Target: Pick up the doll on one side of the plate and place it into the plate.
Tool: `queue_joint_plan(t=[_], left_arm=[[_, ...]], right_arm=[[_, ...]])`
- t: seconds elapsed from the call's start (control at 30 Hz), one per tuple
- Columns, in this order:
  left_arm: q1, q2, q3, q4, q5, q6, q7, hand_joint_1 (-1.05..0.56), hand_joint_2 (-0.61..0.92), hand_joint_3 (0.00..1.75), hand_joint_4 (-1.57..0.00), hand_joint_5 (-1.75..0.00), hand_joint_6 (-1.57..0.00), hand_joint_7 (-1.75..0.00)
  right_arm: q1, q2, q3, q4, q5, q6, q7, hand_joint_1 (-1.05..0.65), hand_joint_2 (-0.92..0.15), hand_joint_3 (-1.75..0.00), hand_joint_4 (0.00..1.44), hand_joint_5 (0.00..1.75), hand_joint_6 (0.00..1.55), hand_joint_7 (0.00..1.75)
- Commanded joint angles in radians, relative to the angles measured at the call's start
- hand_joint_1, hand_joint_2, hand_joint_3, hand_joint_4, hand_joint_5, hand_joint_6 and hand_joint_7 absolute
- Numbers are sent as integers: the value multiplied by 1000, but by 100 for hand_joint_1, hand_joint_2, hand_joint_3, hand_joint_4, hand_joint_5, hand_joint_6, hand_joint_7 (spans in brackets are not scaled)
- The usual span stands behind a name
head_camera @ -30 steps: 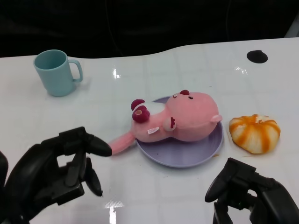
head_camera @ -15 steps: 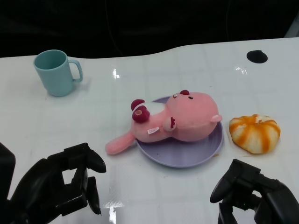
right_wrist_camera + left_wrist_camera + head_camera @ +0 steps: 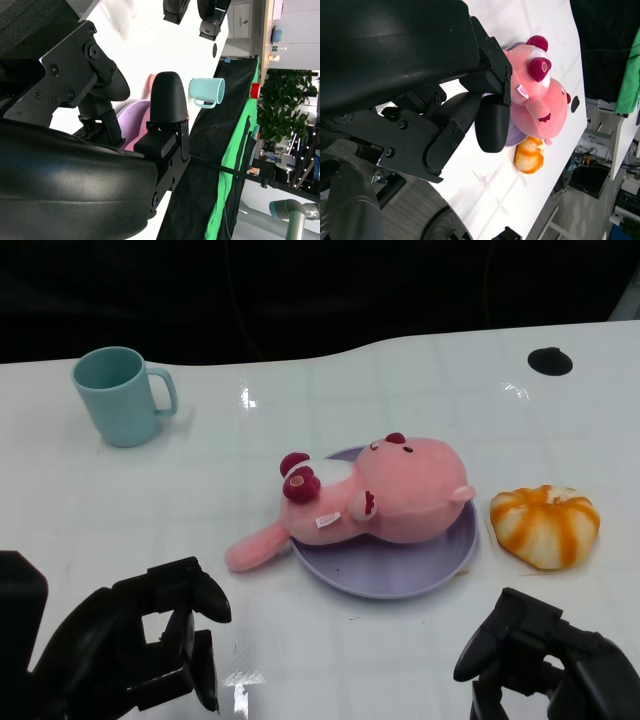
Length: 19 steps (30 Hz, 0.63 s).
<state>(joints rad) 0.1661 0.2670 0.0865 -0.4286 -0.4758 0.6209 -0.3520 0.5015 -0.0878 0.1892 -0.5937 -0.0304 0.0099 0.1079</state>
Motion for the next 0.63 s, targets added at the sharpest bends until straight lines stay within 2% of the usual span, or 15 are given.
queue_joint_plan(t=[0.03, 0.63], left_arm=[[2, 14, 2, 10, -5, -10, -22, -2, 46, 144, -92, -175, -73, -175], [-3, 24, 4, 10, 11, -20, -22, -6, 44, 145, -92, -175, -73, -175]], right_arm=[[0, -8, -10, 10, 6, -24, 3, 14, -42, -138, 72, 175, 64, 153], [-4, -6, -6, 4, -3, -13, 0, 13, -43, -137, 71, 175, 62, 153]])
